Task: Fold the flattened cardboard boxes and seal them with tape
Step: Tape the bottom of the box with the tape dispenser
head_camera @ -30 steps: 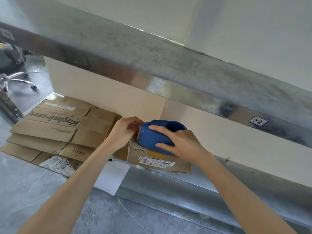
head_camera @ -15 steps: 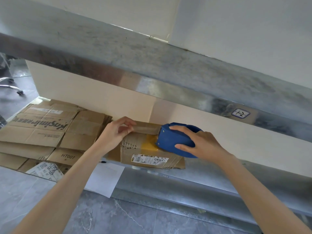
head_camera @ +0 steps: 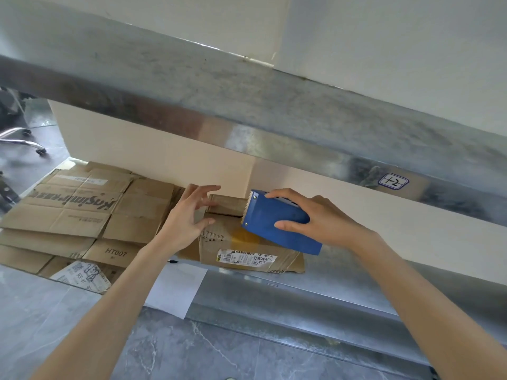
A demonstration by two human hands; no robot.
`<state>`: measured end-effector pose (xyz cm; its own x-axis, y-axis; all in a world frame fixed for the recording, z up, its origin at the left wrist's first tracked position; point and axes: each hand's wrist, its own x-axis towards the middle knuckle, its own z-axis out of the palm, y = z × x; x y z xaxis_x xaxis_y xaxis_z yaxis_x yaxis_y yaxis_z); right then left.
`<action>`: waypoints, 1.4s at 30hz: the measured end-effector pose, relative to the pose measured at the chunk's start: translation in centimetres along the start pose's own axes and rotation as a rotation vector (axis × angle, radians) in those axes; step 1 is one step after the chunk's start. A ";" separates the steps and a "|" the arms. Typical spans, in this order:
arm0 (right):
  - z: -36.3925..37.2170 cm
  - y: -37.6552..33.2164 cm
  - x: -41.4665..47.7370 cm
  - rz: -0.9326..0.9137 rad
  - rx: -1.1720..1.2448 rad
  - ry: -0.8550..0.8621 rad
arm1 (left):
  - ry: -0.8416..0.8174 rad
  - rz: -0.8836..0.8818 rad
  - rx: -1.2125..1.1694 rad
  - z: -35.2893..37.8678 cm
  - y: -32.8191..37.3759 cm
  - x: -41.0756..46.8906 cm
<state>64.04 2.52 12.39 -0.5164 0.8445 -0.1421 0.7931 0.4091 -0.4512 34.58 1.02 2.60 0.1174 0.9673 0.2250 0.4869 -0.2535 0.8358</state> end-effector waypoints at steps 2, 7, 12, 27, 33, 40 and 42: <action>-0.3 -0.4 0.7 -0.012 0.008 -0.024 | 0.039 -0.004 0.002 0.1 -0.2 -0.2; -0.1 -1.2 2.3 -0.025 0.039 -0.084 | 0.118 -0.048 0.006 -0.1 -0.9 -0.6; -0.5 -1.2 4.0 -0.055 0.115 -0.123 | 0.172 -0.075 0.032 0.0 -1.1 -0.7; -0.6 -0.5 6.3 -0.037 0.132 -0.196 | 0.287 -0.419 -0.336 -0.1 -1.9 0.2; -0.5 -0.2 6.2 -0.028 0.138 -0.202 | 0.307 -0.451 -0.362 0.4 -2.7 0.5; -0.5 -0.2 6.3 -0.024 0.129 -0.205 | 0.317 -0.467 -0.383 1.4 -3.3 -0.1; -0.4 -0.1 6.2 -0.032 0.130 -0.202 | 0.332 -0.442 -0.381 1.8 -3.3 -0.3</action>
<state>60.84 7.88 11.92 -0.6052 0.7403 -0.2928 0.7335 0.3756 -0.5665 34.45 1.60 -1.10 -0.3251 0.9416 -0.0877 0.0814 0.1203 0.9894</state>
